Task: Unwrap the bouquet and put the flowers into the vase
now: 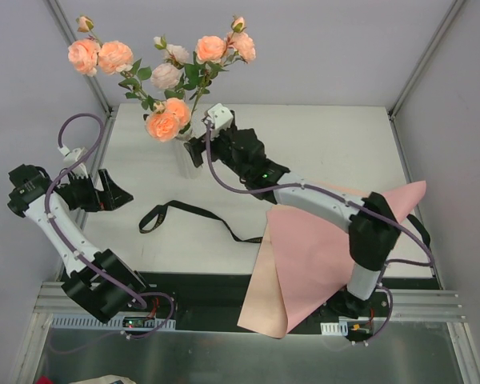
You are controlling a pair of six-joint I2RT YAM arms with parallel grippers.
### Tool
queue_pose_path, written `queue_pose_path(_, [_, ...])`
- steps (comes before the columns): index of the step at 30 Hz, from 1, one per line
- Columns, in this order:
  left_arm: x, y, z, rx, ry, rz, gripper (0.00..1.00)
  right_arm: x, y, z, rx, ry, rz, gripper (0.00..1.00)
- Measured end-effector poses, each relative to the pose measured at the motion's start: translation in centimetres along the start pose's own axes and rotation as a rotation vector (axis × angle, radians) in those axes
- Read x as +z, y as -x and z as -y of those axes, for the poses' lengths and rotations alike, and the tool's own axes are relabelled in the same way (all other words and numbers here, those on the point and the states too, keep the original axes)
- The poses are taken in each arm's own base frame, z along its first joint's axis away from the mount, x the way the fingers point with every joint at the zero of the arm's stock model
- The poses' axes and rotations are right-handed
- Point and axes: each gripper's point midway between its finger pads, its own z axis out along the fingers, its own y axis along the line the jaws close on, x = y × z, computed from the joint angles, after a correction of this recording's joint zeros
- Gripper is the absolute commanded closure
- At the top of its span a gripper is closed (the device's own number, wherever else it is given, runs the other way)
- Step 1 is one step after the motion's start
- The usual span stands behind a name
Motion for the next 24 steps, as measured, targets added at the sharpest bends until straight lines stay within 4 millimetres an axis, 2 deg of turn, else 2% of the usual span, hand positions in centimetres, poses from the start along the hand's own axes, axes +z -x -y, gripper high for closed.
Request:
queue_pose_path(6, [-0.2,-0.1,0.6,0.018,0.008,0.011,0.01,-7.6,2.0,1.2,0.049,-0.019,-0.099,0.04])
queue_pose_path(9, [-0.2,-0.3,0.7,0.021,0.008,0.012,0.01,-11.1,1.5,2.1,0.065,-0.043,-0.183,0.04])
queue_pose_path(14, [0.0,-1.3,0.9,0.005,0.002,0.003,0.01,-16.2,-3.0,3.9,0.075,-0.138,-0.391,0.04])
queue_pose_path(18, [0.3,-2.0,0.9,-0.011,-0.004,-0.004,0.01,-18.9,-6.0,5.2,0.072,-0.212,-0.527,0.04])
queue_pose_path(21, [0.3,-2.0,0.8,-0.012,-0.004,-0.003,0.01,-20.5,-7.2,5.7,0.070,-0.234,-0.578,0.04])
queue_pose_path(24, [0.4,-1.9,0.6,-0.003,0.000,0.002,0.01,-21.4,-7.4,5.8,0.071,-0.236,-0.597,0.04])
